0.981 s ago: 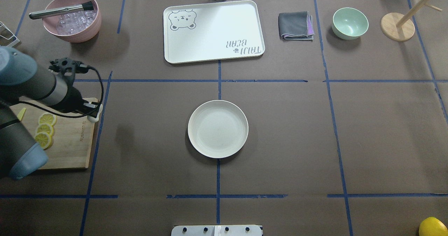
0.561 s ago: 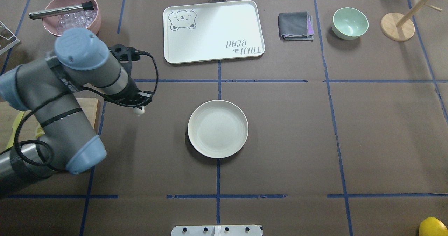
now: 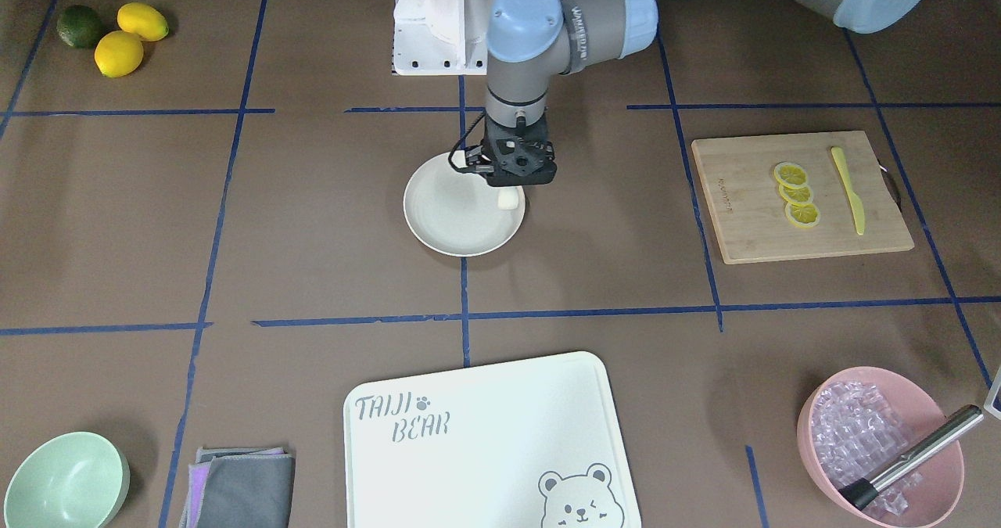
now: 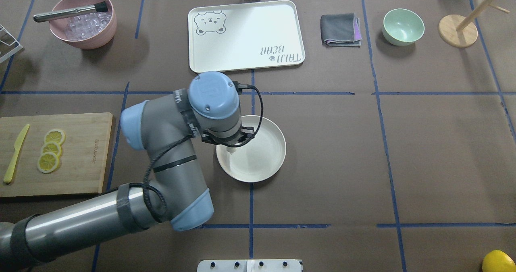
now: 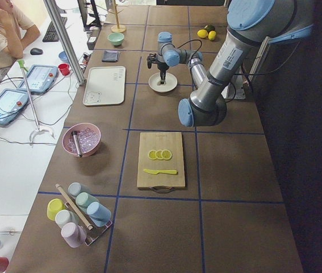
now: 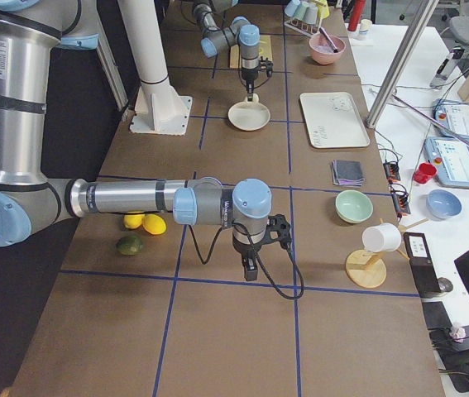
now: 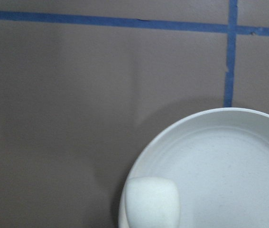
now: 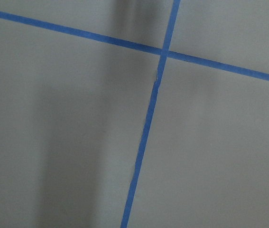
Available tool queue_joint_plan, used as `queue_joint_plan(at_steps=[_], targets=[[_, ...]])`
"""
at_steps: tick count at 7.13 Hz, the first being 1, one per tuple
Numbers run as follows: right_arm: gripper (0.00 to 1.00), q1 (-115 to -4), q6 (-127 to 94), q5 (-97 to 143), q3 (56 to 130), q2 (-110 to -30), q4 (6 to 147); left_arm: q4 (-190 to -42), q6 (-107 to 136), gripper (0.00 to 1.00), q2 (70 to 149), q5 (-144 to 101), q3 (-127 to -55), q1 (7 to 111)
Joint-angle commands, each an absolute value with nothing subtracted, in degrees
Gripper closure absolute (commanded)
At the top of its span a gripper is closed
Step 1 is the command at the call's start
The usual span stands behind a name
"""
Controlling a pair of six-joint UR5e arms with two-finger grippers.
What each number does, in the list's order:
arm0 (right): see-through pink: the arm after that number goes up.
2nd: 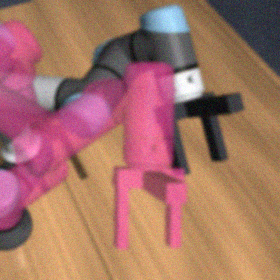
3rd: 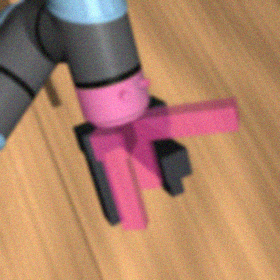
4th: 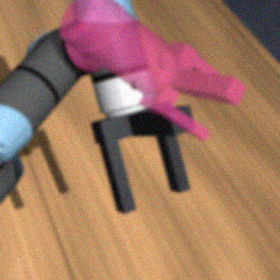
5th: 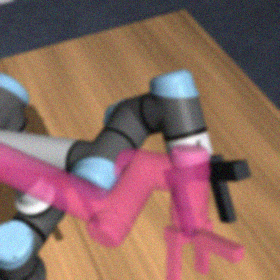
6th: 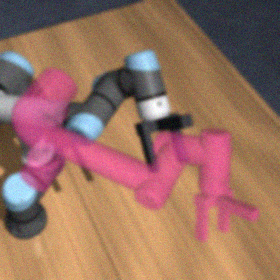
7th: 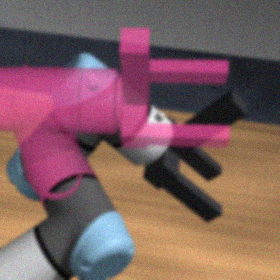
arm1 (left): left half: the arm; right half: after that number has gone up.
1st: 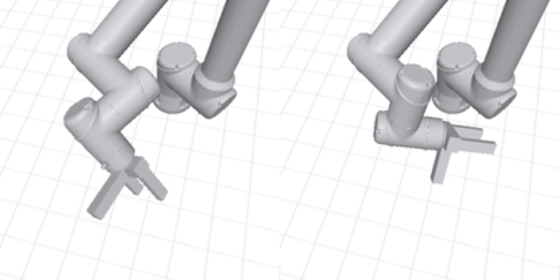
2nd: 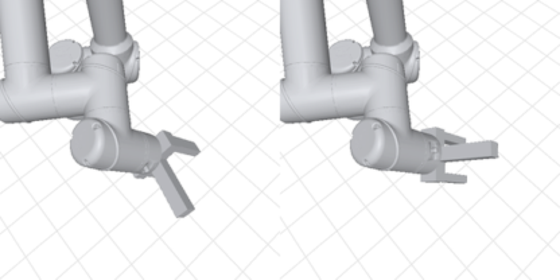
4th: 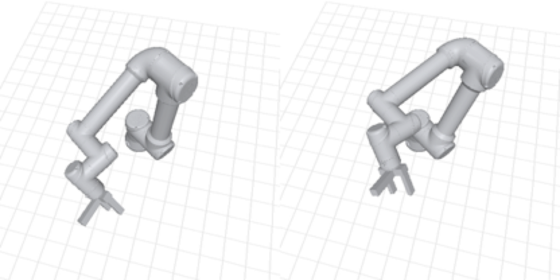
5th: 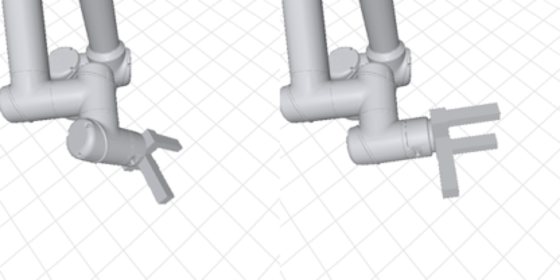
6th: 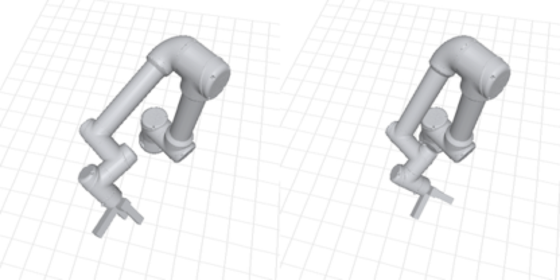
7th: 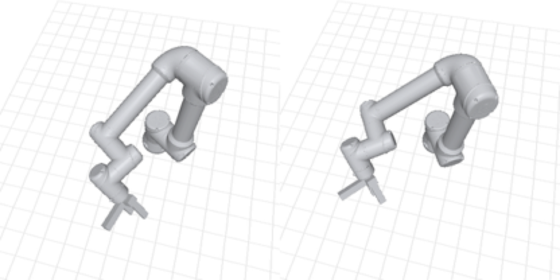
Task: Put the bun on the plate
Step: 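Carry the bun over the white plate and lower it with the left gripper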
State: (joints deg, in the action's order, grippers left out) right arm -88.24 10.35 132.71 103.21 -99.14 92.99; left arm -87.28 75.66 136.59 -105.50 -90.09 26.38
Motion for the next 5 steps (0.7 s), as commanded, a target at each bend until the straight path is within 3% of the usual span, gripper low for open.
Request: queue_joint_plan(at_steps=[1, 2, 3, 5], targets=[[0.01, -88.2, 10.2, 132.7, 103.3, -99.1, 93.0, -89.5, 77.7, 0.73, 139.9, -104.8, -85.0, 23.2], [0.01, -88.2, 10.2, 132.7, 103.3, -99.1, 93.0, -92.6, 77.7, 0.63, 140.0, -104.5, -82.0, 22.4], [0.01, -88.2, 10.2, 132.7, 103.4, -99.1, 93.0, -94.5, 77.4, 0.47, 139.9, -104.2, -81.2, 22.4], [0.01, -88.2, 10.2, 132.8, 103.4, -99.1, 93.0, -94.4, 77.1, 0.01, 139.8, -104.2, -81.5, 22.5]])
